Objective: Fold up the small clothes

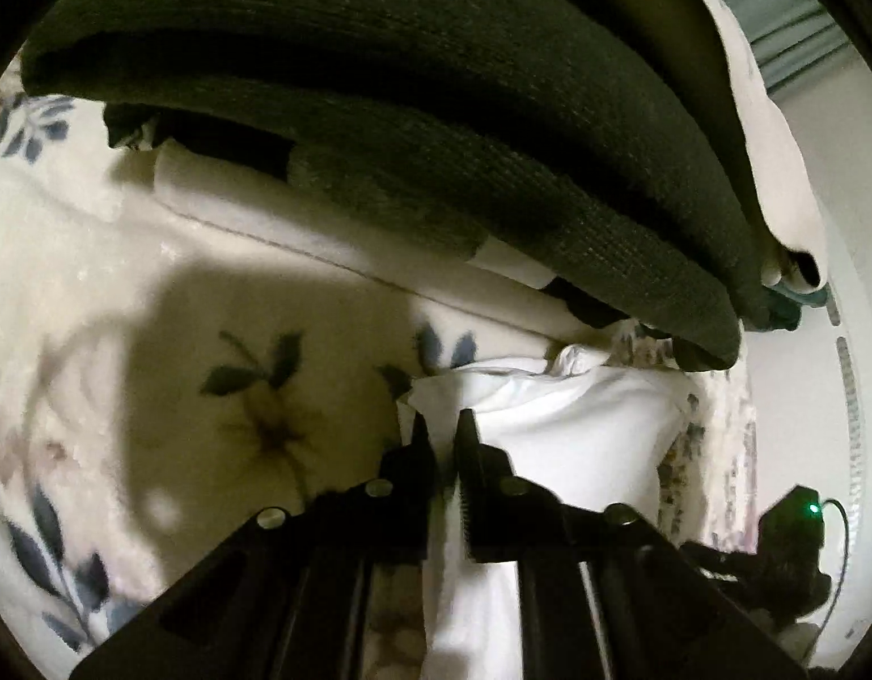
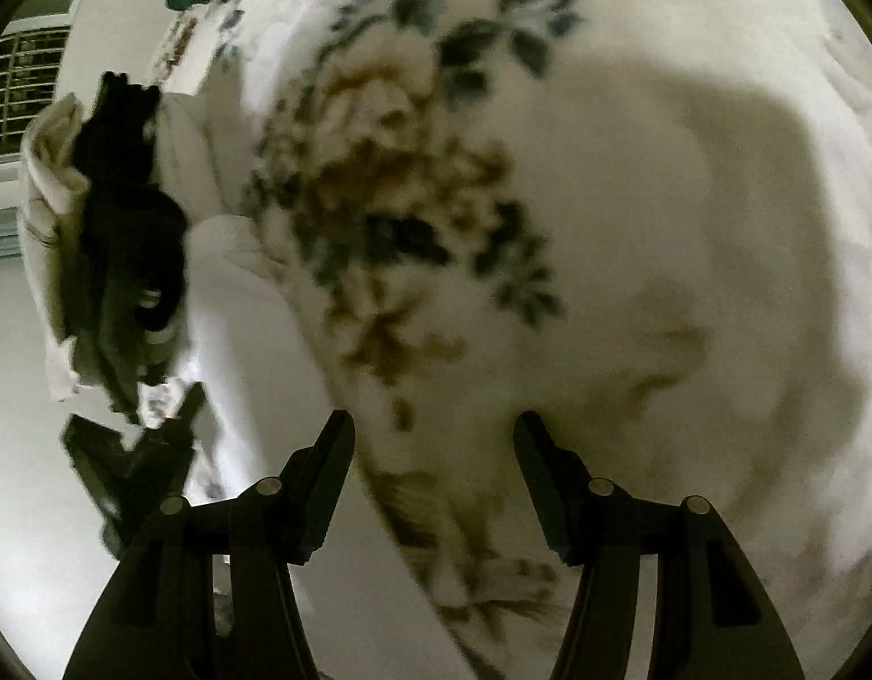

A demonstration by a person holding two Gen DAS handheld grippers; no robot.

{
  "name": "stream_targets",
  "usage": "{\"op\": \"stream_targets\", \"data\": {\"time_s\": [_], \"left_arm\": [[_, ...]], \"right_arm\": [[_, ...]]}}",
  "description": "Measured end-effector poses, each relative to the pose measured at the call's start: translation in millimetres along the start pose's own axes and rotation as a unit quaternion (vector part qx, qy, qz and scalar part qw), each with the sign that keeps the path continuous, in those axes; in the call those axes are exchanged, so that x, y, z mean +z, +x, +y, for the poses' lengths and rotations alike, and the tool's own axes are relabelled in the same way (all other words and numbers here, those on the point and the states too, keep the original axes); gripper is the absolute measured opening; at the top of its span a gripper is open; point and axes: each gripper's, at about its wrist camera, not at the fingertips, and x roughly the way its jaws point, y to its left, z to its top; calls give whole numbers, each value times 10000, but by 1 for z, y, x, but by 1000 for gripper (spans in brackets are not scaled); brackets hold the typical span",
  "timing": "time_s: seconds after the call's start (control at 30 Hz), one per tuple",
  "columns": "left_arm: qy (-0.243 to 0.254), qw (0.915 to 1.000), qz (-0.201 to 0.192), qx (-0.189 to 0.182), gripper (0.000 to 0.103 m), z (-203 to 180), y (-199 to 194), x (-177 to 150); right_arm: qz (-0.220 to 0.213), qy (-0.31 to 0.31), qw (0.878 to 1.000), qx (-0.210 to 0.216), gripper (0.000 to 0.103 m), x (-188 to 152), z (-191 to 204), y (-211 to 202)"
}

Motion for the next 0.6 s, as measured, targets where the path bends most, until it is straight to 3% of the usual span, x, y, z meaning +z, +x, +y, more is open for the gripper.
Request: {"op": "stream_targets", "data": {"time_s": [0.07, 0.13, 0.2, 0.3, 0.4, 0.53, 0.57, 0.6], "left_arm": [[-164, 9995, 120, -234, 19, 5, -2, 6], [-271, 9980, 90, -558, 52, 16, -12, 12], [-485, 9935, -14, -1034, 62, 32, -19, 12], [-633, 9862, 295, -1501, 62, 44, -2, 12], [-330, 9869, 439, -1514, 62, 28, 15, 13], [152, 9904, 281, -1342, 60, 9, 19, 18], [282, 9914, 248, -1250, 58, 4, 21, 19], [393, 9921, 219, -1168, 34, -1, 22, 20]], "right_arm": [[81, -61, 9994, 326, 61, 9, 12, 8], [144, -255, 9979, 583, 61, 20, 27, 19], [240, -571, 9957, 691, 61, 31, 42, 31], [367, -1097, 9909, 690, 61, 49, 64, 54], [556, -1245, 9881, 709, 61, 67, 75, 77], [650, -1545, 9827, 782, 61, 77, 99, 91], [667, -1690, 9806, 740, 56, 76, 107, 95], [685, -1838, 9779, 722, 49, 73, 115, 98]]}}
